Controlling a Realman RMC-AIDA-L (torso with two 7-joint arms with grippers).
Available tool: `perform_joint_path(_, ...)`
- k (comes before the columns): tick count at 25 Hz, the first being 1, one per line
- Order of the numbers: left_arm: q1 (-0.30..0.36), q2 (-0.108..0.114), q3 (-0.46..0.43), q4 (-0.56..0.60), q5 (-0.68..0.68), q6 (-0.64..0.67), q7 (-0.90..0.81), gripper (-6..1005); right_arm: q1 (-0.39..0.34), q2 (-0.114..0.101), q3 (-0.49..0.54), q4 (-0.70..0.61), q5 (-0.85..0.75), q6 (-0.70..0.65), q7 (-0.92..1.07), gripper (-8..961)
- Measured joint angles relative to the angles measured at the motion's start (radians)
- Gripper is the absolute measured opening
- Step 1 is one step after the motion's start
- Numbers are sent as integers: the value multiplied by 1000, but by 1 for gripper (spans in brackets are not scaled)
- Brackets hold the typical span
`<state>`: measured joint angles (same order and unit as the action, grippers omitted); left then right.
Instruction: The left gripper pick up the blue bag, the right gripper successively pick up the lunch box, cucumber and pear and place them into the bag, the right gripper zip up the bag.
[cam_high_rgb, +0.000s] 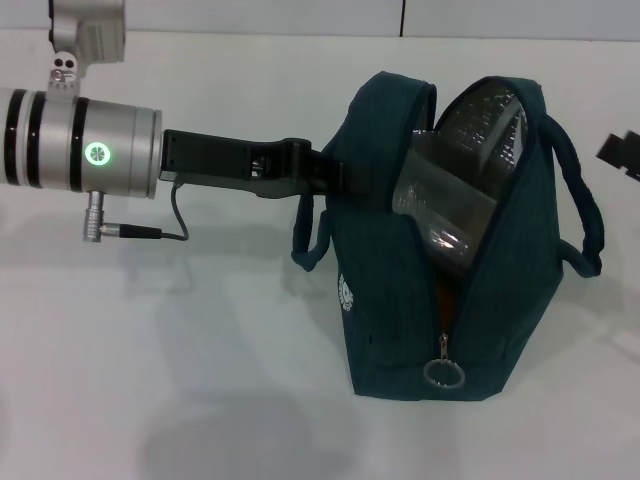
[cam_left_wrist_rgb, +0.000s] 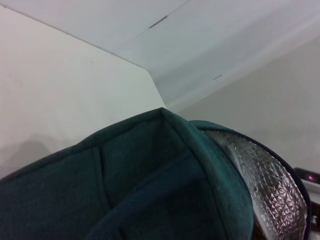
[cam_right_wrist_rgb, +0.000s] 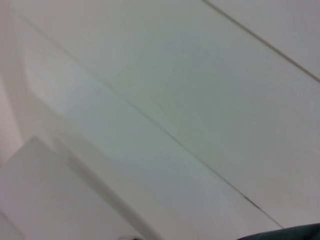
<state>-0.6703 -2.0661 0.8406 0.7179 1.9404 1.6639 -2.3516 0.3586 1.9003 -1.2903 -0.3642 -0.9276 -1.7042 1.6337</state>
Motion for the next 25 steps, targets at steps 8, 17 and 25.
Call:
perform_joint_path(8, 4, -1, -3, 0, -4, 0, 0, 37, -74, 18, 0, 2, -94, -159, -324, 814)
perform_joint_path(17, 6, -8, -6, 0, -8, 0, 6, 47, -148, 100, -6, 64, -283, -156, -856, 802)
perform_joint_path(25, 6, -10, -5, 0, -9, 0, 7, 55, -138, 109, -61, 132, -318, -113, -937, 798)
